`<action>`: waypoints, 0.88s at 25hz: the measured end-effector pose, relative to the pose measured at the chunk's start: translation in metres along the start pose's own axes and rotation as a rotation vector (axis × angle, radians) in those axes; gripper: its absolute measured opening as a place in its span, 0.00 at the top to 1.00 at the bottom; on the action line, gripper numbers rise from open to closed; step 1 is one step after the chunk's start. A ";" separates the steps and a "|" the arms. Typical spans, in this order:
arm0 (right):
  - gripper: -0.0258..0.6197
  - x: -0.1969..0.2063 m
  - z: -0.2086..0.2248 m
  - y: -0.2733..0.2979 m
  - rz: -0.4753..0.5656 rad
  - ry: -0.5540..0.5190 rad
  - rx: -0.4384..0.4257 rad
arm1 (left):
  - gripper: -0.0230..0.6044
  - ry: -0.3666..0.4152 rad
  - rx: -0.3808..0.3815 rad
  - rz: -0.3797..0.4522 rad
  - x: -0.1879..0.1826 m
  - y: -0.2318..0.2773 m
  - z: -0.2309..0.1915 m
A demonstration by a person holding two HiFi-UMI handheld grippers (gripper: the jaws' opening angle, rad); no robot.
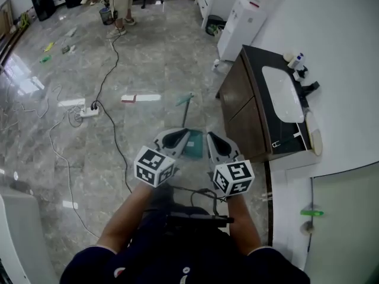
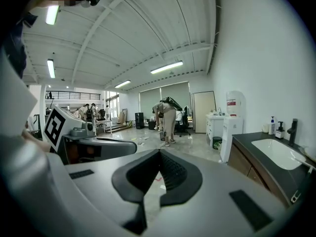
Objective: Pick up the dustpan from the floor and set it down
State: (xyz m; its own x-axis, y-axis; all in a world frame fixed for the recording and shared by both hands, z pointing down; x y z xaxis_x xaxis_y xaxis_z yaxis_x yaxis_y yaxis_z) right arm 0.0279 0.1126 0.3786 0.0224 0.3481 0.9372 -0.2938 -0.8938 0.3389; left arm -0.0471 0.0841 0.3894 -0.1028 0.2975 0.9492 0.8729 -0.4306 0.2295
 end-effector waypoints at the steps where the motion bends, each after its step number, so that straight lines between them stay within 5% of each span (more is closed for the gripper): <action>1: 0.95 -0.003 0.003 0.011 -0.006 0.004 0.008 | 0.94 0.000 0.006 -0.007 -0.001 0.005 -0.012; 11: 0.95 -0.010 0.036 0.106 -0.076 0.036 0.076 | 0.94 -0.022 0.069 -0.086 0.008 0.050 -0.104; 22: 0.95 0.040 0.087 0.173 -0.194 0.040 0.029 | 0.94 -0.080 0.007 -0.181 0.044 0.099 -0.138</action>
State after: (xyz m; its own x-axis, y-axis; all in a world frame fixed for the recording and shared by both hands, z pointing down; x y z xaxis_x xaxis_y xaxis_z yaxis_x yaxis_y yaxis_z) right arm 0.0611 -0.0531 0.4821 0.0376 0.5250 0.8503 -0.2597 -0.8165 0.5156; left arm -0.0311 -0.0626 0.4840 -0.2205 0.4362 0.8724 0.8471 -0.3579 0.3930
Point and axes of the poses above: the fingertips, and each gripper's own axes: y forward along the fingers, z to its right, x out of its underside, the point moved 1 cm from there along -y, backward along the fingers, and after that the axes turned 5 degrees about -z, right-handed, at the moved point
